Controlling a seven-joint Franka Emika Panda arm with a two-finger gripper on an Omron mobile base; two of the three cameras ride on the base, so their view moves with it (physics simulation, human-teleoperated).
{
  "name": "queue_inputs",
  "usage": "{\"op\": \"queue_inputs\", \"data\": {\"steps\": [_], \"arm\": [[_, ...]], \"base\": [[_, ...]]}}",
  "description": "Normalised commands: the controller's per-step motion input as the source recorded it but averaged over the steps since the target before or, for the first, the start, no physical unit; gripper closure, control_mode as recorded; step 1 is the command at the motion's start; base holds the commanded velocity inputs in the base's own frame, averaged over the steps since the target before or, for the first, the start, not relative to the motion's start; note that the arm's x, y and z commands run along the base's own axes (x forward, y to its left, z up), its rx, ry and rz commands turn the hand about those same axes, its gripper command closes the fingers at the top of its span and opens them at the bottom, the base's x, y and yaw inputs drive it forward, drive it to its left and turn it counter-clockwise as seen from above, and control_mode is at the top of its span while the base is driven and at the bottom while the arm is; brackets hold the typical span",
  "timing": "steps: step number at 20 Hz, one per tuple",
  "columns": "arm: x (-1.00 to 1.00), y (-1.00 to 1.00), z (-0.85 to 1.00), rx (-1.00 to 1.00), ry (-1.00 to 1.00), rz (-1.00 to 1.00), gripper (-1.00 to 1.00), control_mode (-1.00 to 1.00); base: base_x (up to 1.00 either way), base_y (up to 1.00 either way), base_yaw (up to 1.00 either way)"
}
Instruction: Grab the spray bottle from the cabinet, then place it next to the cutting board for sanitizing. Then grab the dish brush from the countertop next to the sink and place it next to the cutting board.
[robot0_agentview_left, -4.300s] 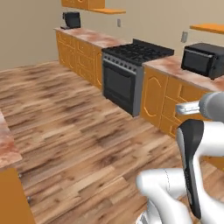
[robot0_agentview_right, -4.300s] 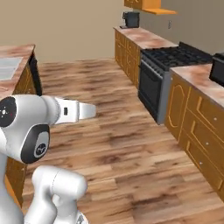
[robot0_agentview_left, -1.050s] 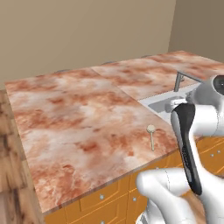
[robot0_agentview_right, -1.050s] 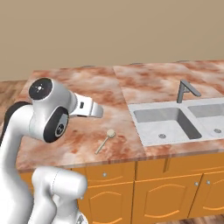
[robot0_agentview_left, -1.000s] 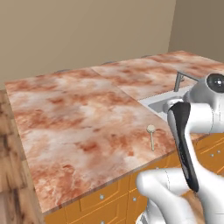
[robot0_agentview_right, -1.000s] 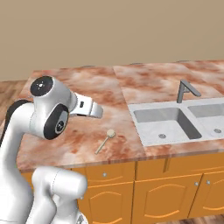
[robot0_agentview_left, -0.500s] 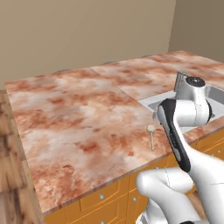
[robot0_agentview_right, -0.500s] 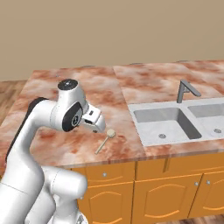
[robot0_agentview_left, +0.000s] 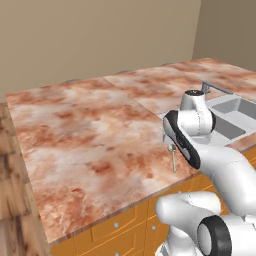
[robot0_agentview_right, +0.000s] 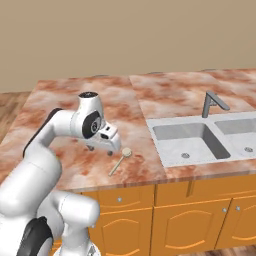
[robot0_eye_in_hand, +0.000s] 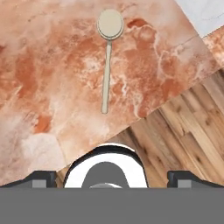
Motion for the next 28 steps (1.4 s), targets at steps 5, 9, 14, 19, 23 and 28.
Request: {"op": "queue_inputs", "data": {"steps": [5,9,14,19,23,28], "arm": [[0.52,-0.03,-0.4,-0.02,0.16,0.0,-1.0,-1.0],[0.22,-0.23,-0.57,0.02,0.0,0.0,-1.0,-1.0],[0.14,-0.3,-0.6,0.03,0.0,0.0,-1.0,-1.0],[0.4,-0.04,-0.5,0.01,0.0,0.0,-1.0,-1.0],[0.42,0.0,-0.36,0.0,0.0,0.0,-1.0,-1.0],[0.49,0.0,-0.38,0.0,0.0,0.0,-1.0,-1.0]], "base": [[0.0,0.0,0.0],[0.0,0.0,0.0],[0.0,0.0,0.0],[0.0,0.0,0.0],[0.0,0.0,0.0],[0.0,0.0,0.0]]}}
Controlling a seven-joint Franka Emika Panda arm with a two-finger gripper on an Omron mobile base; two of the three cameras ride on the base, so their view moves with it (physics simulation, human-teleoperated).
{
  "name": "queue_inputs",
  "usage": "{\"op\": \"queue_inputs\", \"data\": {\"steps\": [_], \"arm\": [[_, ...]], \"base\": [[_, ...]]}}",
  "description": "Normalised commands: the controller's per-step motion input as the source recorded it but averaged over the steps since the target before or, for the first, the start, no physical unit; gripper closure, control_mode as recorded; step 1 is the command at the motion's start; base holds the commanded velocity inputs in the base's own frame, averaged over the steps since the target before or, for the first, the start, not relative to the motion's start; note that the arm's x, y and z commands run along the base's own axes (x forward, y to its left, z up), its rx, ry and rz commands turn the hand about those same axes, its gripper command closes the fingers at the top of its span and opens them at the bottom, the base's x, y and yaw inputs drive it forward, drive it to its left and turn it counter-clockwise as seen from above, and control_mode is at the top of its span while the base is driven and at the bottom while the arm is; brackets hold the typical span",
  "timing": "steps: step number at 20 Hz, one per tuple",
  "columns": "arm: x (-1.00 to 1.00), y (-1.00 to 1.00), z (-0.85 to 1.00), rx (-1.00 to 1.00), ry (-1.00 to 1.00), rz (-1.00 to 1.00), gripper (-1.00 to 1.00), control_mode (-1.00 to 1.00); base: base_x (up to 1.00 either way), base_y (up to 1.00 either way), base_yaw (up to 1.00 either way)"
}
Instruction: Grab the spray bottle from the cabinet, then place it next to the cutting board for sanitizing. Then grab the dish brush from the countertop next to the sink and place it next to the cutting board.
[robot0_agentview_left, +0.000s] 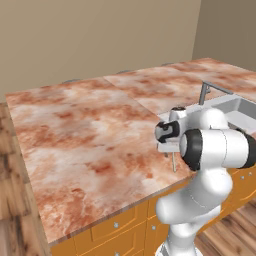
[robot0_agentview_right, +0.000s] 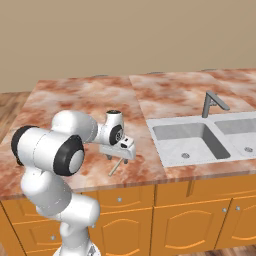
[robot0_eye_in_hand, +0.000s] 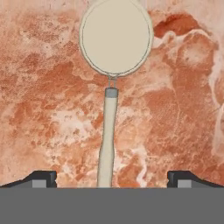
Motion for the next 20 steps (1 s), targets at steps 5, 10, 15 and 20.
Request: {"op": "queue_inputs", "data": {"steps": [5,10,15,20], "arm": [[0.43,-0.03,-0.36,0.0,0.0,0.0,-1.0,-1.0],[0.36,-0.02,-0.35,0.0,0.0,0.0,-1.0,-1.0],[0.25,0.0,-0.37,0.0,0.0,0.0,1.0,-1.0],[0.2,0.0,-0.35,0.0,0.0,0.0,1.0,-1.0]], "base": [[0.0,0.0,0.0],[0.0,0.0,0.0],[0.0,0.0,0.0],[0.0,0.0,0.0]]}}
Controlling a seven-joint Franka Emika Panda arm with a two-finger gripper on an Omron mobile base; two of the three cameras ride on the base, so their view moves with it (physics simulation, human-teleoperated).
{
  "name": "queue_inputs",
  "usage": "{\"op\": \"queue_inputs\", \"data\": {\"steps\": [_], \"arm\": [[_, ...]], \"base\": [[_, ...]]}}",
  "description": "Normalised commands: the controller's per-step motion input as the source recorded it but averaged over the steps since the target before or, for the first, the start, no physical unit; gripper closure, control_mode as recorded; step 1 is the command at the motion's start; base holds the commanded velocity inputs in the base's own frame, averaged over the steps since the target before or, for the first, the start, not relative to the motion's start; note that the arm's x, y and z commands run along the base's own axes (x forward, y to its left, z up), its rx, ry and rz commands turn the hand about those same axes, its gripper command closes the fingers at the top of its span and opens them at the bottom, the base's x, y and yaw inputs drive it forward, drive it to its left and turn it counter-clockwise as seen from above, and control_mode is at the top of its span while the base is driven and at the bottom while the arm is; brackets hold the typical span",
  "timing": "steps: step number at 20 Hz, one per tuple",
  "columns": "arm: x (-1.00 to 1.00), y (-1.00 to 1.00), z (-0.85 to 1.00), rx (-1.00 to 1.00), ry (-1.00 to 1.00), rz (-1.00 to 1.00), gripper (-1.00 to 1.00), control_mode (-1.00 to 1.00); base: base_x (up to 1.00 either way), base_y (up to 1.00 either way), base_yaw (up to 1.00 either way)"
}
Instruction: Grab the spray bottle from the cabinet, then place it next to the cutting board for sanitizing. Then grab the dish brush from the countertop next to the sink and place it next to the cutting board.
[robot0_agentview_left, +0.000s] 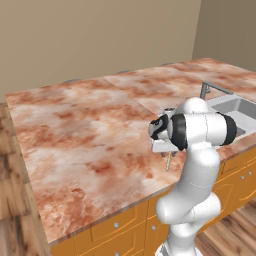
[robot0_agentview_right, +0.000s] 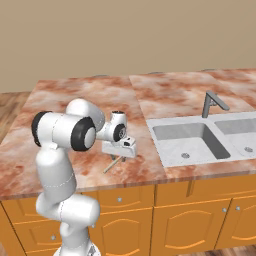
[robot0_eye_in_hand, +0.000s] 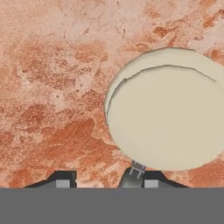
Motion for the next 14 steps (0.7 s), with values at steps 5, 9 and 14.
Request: {"op": "queue_inputs", "data": {"steps": [5,9,14], "arm": [[0.15,0.0,-0.04,0.0,0.01,0.0,1.0,-1.0],[-0.02,0.0,0.05,0.01,-0.02,0.0,1.0,-1.0],[-0.47,-0.07,0.74,0.02,-0.16,0.01,1.0,-1.0]], "base": [[0.0,0.0,0.0],[0.0,0.0,0.0],[0.0,0.0,0.0]]}}
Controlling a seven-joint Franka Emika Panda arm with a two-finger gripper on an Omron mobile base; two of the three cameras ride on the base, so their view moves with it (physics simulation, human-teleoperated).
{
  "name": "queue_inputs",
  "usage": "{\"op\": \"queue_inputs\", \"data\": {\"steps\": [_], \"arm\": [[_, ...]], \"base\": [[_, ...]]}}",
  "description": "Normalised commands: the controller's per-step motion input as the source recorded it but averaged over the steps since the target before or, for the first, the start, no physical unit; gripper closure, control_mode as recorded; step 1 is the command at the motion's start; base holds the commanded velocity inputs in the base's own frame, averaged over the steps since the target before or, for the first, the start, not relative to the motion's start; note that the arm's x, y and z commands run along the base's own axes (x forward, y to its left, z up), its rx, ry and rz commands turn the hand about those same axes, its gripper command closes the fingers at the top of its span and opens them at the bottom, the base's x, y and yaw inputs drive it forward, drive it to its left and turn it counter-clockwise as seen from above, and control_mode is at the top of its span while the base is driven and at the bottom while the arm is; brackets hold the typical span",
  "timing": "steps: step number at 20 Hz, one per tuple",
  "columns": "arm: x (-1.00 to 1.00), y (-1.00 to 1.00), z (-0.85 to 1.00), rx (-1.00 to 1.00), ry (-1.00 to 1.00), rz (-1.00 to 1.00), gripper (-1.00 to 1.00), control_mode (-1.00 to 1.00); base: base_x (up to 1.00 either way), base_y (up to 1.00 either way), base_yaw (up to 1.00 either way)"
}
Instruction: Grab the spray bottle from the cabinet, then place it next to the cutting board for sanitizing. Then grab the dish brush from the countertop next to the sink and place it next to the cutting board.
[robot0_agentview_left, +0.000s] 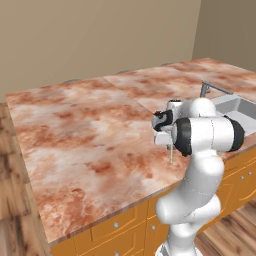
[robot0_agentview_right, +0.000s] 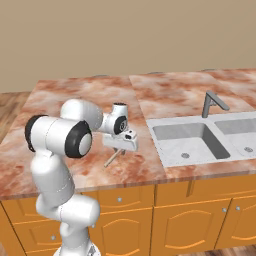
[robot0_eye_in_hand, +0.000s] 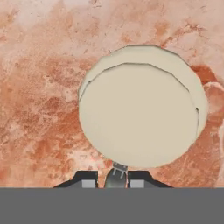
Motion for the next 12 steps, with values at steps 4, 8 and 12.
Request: {"op": "queue_inputs", "data": {"steps": [4,8,12], "arm": [[-0.67,-0.04,1.0,0.09,-0.43,0.07,1.0,-1.0],[-0.34,0.0,1.0,0.2,-0.3,0.06,1.0,-1.0],[-0.47,0.0,1.0,0.09,-0.48,0.0,1.0,-1.0]], "base": [[0.0,0.0,0.0],[0.0,0.0,0.0],[0.0,0.0,0.0]]}}
